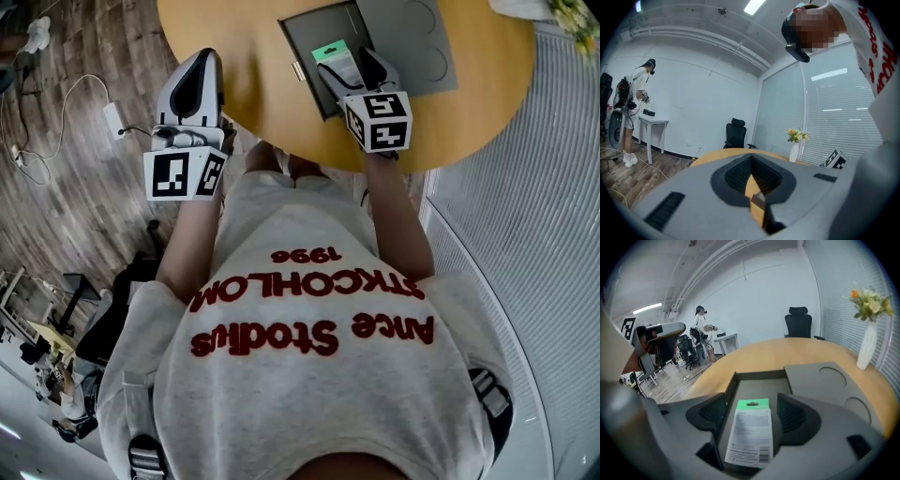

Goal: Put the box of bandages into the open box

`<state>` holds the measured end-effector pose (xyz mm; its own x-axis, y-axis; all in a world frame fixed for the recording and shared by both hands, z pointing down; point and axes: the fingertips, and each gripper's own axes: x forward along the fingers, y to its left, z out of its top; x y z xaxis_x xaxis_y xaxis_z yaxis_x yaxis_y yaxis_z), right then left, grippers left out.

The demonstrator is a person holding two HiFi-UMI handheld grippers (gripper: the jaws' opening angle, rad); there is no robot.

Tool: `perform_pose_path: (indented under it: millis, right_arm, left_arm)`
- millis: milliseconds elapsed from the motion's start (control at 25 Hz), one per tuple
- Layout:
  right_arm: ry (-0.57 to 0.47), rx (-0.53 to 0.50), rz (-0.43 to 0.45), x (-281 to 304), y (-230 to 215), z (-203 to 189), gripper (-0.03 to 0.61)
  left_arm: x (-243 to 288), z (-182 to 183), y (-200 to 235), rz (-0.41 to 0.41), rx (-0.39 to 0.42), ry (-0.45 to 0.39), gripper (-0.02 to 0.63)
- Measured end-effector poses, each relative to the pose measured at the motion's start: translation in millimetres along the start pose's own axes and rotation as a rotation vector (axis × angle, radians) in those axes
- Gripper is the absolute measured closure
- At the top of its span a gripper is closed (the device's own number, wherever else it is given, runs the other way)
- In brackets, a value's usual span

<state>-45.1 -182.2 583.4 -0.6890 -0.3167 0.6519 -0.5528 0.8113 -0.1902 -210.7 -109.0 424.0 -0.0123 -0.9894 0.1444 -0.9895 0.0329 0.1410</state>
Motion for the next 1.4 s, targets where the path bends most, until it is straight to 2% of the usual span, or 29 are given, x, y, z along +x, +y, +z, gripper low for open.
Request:
perform_pose_path:
  millis: [120, 240, 320, 360, 400, 600, 960, 1200, 1400]
  right_arm:
    - [-0.082, -0.002, 0.014, -17, 1, 23, 0.234]
    - [-0.188, -0.047, -0.019, -39, 3, 60, 0.403]
    - [-0.258, -0.072, -0.048, -56, 4, 80, 0.493]
    - [-0.289, -0.078, -0.061, -65, 4, 87, 0.530]
    - [-0.315, -0.083, -0.074, -73, 3, 93, 0.540]
    - [-0.439, -0.106, -0.130, -114, -3, 125, 0.557]
    - [-0.645, -0.039, -0.176, -183, -7, 155, 0.562]
    - [-0.736, -0.020, -0.242, -222, -9, 165, 0.563]
    - [-0.770, -0.011, -0.322, -252, -17, 161, 0.563]
  left_arm:
    - [2, 13, -6, -0.014, 0.008, -0.023, 0.614]
    - [5, 35, -5, -0.035, 0.018, -0.061, 0.614]
    - [5, 47, -5, -0.049, 0.025, -0.084, 0.614]
    - [5, 51, -6, -0.055, 0.030, -0.093, 0.614]
    - [6, 55, -8, -0.062, 0.037, -0.102, 0.614]
    - [13, 79, -20, -0.104, 0.069, -0.155, 0.614]
    - [9, 108, -47, -0.184, 0.110, -0.224, 0.614]
    - [7, 127, -62, -0.236, 0.130, -0.267, 0.614]
    - [8, 133, -72, -0.275, 0.126, -0.285, 0.614]
